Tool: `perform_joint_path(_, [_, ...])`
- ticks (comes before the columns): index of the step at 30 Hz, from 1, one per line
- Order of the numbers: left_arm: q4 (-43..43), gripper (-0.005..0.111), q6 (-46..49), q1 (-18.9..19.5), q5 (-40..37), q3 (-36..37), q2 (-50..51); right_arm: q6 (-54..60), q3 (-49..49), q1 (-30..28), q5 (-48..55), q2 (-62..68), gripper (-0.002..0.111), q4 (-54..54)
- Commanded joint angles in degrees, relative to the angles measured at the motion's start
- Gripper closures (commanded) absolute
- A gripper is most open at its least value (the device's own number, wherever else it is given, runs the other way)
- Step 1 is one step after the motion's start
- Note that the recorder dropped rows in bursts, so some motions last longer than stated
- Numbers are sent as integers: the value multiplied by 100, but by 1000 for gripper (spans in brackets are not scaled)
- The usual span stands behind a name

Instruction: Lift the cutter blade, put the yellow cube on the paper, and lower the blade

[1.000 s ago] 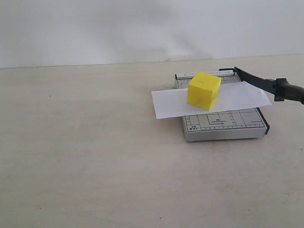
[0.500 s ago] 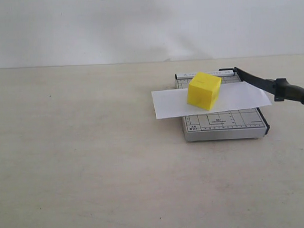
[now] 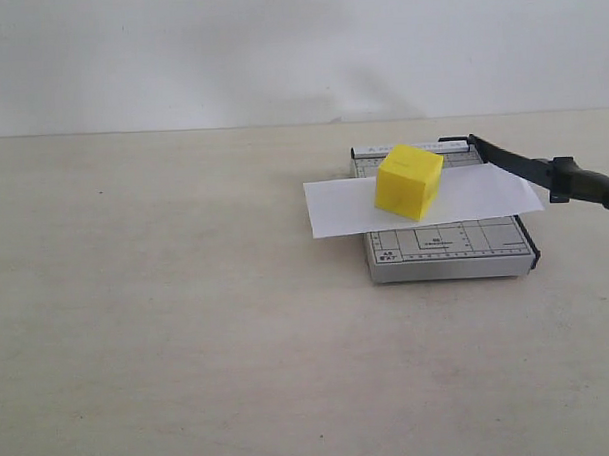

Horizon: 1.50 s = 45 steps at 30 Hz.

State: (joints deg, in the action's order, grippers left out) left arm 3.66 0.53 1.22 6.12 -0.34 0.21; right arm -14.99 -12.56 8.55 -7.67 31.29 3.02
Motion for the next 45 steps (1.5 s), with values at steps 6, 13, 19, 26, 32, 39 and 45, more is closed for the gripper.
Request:
perform_joint_path(6, [32,62,21,90,63,34,-21,590,-1025,3,2562,-20,25,51])
perform_joint_path(13, [32,62,21,90,63,34,-21,394,-2246,3,4469,338,25,830])
perform_joint_path(19, [32,62,21,90,63,34,-21,207,-2975,3,5641,1105,25,1280])
perform_joint_path(26, [32,62,21,90,63,34,-21,-66,-3154,3,5563,1720,25,1125])
perform_joint_path(32, [32,62,21,90,63,34,-21,15,-3154,3,4783,1808,35,655])
perform_joint_path(39, [32,62,21,90,63,34,-21,1001,-3172,3,4794,2594,34,-380])
perform_joint_path(45, [32,62,21,90,63,34,-21,1499,-4396,3,5231,3731,34,-244])
